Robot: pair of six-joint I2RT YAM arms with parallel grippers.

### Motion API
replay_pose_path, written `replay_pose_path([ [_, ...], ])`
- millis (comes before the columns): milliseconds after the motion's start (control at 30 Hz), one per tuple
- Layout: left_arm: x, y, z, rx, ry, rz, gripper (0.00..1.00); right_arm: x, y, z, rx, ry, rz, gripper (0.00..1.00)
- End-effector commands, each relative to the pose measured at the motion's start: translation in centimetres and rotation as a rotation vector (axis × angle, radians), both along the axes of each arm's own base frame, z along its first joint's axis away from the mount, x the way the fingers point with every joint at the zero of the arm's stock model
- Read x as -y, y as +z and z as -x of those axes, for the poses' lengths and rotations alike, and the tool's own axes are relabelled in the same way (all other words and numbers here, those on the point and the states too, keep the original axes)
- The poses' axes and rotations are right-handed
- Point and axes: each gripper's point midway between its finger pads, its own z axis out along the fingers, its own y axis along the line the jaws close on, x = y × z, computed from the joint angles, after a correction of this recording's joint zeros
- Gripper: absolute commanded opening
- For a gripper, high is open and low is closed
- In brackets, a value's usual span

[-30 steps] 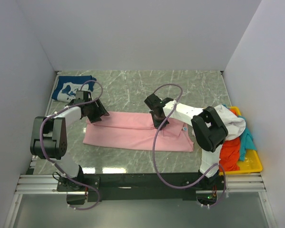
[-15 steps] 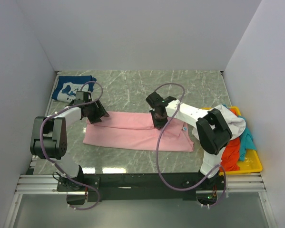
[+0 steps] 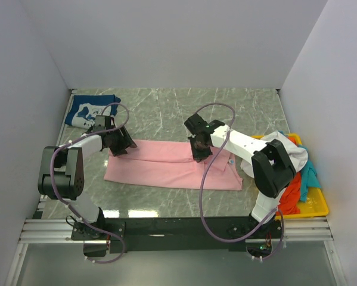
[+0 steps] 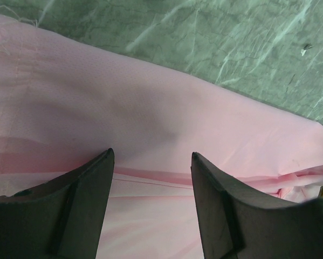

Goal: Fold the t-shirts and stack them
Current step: Fold the tshirt

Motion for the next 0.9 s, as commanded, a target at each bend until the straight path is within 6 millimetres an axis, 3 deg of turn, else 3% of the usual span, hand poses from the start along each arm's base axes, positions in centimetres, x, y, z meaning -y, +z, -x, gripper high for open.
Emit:
replay_pose_path([
  [0, -0.2, 0.3, 0.1, 0.026, -0.018, -0.018, 0.65, 0.2, -0.3, -1.8, 0.052, -0.053, 0.013, 0.07],
  [200, -0.3, 0.4, 0.6, 0.027, -0.016, -0.026, 0.65, 1.2, -1.3, -3.4, 0.066, -0.106, 0.023, 0.14],
  [400, -0.4, 0.5, 0.6, 0.028, -0.007, -0.025, 0.65, 1.6, -3.0, -3.7, 0.024, -0.088, 0.016, 0.18],
  [600, -0.5, 0.7, 0.4, 0.033, -0.008, -0.037, 0.66, 0.7, -2.6, -2.5, -0.006, -0.049, -0.057, 0.19],
  [867, -0.3, 0.4, 0.6, 0.026, -0.008, -0.024, 0.66, 1.0, -1.7, -1.0, -0.017, -0.029, -0.087, 0.20],
])
